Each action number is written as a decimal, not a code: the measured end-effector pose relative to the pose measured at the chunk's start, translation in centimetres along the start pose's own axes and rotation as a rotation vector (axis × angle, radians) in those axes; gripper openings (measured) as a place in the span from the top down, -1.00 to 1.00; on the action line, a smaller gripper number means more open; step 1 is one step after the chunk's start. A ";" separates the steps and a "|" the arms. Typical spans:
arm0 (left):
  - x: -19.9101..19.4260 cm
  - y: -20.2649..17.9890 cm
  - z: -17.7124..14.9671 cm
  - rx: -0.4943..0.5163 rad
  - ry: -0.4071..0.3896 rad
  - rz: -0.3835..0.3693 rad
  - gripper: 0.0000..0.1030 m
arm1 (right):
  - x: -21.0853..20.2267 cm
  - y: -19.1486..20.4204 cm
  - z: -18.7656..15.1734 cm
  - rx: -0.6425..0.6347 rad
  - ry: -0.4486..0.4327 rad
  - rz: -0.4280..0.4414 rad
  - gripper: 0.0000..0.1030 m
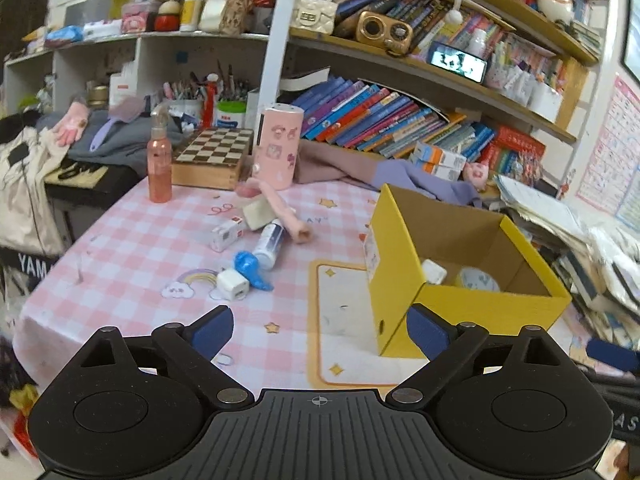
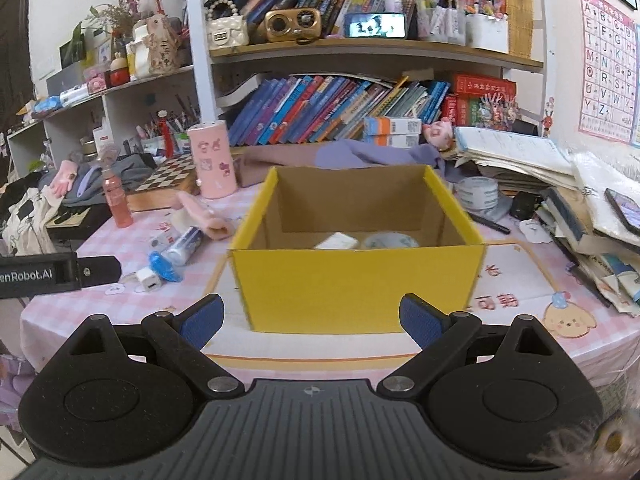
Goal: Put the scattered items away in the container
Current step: 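Lower the right gripper onto the blue plastic item while the left gripper approaches the white charger plug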
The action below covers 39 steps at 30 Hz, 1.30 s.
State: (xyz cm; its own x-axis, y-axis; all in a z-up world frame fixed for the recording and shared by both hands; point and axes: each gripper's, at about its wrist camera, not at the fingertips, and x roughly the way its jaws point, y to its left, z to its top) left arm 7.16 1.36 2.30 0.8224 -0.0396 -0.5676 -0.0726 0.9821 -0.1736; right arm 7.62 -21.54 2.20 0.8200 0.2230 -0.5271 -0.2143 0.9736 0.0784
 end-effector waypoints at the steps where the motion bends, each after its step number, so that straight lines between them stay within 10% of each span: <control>1: -0.1 0.4 0.1 0.014 0.001 -0.006 -0.86 | 0.1 0.6 -0.1 0.001 0.004 0.000 -0.85; 26: -1.4 13.4 0.7 0.010 0.067 0.001 -0.86 | 4.0 15.2 0.8 -0.051 0.091 0.092 -0.93; 39: 0.2 14.4 0.9 0.035 0.091 -0.002 -0.85 | 6.1 16.1 1.5 -0.042 0.072 0.038 -0.93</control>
State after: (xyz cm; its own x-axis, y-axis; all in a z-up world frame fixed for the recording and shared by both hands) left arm 6.80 15.69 0.45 0.7679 -0.0561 -0.6381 -0.0499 0.9879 -0.1470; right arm 9.95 -4.42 1.53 0.7709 0.2537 -0.5843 -0.2677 0.9614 0.0642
